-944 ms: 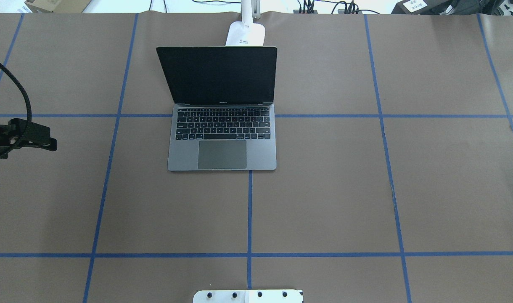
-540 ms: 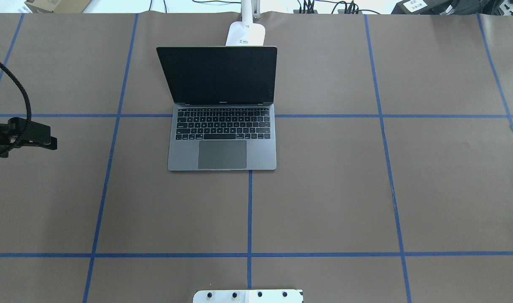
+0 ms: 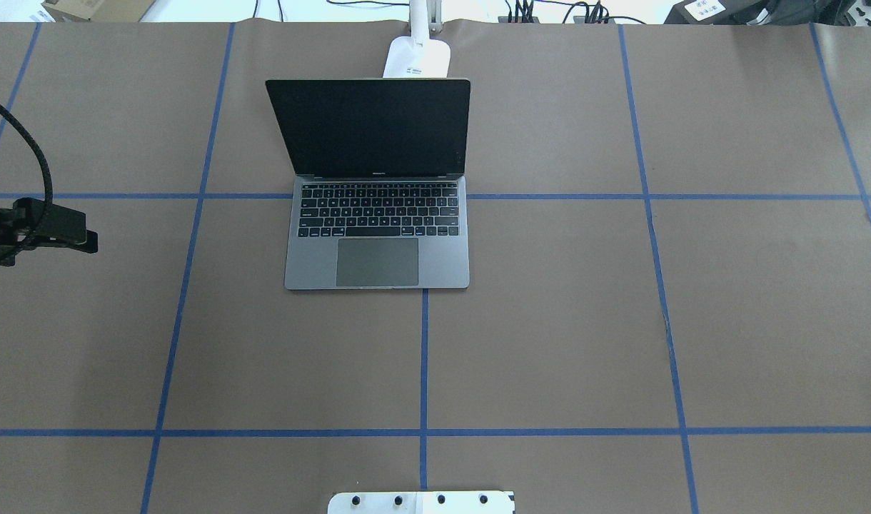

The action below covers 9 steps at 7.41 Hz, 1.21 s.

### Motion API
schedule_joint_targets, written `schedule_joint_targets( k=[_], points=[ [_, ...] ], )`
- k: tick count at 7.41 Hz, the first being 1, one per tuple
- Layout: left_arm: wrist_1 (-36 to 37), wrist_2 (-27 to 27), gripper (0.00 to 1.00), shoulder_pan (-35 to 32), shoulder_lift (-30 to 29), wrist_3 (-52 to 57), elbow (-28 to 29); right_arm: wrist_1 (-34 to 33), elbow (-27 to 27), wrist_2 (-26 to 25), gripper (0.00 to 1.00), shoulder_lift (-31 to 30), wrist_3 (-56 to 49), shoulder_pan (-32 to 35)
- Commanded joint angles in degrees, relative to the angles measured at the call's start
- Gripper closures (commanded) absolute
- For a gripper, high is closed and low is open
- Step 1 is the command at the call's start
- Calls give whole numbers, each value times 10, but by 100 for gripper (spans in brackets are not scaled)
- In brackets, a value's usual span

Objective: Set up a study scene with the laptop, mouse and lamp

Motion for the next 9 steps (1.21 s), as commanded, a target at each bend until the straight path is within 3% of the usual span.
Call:
schedule_joint_targets(
  k=[1,9],
  points=[
    [0,0,1,0,0,0,0,-17,-6,18,2,-3,-18,-1],
    [1,-1,1,-1,0,0,-8,-7,-7,15,2,-16,-32,-2]
  ],
)
